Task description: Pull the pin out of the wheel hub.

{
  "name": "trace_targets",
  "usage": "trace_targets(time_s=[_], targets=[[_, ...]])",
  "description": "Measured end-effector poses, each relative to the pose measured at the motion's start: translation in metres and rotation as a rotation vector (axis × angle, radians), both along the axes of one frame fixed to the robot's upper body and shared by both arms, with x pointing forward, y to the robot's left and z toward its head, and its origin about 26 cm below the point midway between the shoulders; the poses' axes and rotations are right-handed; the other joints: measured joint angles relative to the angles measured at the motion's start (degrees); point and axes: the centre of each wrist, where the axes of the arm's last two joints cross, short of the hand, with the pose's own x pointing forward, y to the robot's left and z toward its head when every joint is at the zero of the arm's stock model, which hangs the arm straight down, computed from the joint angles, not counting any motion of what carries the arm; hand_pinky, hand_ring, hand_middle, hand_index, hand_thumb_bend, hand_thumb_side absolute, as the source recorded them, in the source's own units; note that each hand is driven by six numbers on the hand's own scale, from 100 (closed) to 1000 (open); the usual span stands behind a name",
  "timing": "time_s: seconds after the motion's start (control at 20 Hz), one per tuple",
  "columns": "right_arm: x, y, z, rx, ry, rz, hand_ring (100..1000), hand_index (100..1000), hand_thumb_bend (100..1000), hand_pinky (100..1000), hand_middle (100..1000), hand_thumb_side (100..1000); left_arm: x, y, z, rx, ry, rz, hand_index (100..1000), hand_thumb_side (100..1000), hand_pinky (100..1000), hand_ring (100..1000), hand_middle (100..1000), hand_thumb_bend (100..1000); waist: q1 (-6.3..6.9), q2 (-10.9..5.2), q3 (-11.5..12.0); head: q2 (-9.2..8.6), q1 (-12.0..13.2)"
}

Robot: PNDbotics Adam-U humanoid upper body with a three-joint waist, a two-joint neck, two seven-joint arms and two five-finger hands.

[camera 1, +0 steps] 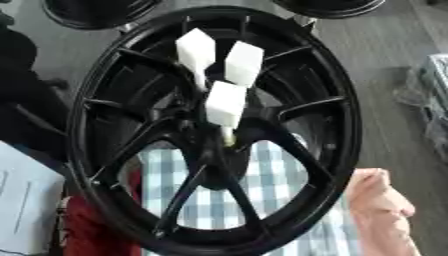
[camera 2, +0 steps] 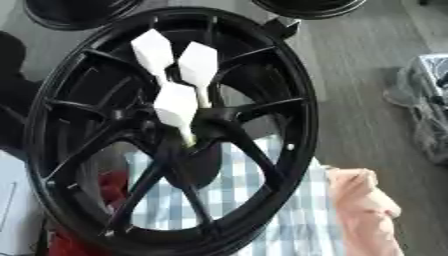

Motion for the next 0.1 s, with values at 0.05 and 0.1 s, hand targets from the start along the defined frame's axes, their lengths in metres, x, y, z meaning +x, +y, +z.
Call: trace_targets(time_s=[0.05,0.1], targets=[[0.0000,0.0000,0.0000,0.000,0.000,-0.001,798,852,100,726,856,470,0.0012,-0.0059,-0.0038,-0.035,-0.001,-0.021,744,797,587,707,676,235,-0.03,0.01,0.02,0.00,0.00],[0.0000,0.0001,0.0000,0.001,0.000,-0.001,798,852,100,726,856,470,0.0020,-0.0107,-0.0067,-0.066,0.000,-0.040,747,798,588,714,685,241,-0.10,0.03,0.02,-0.02,0.00]])
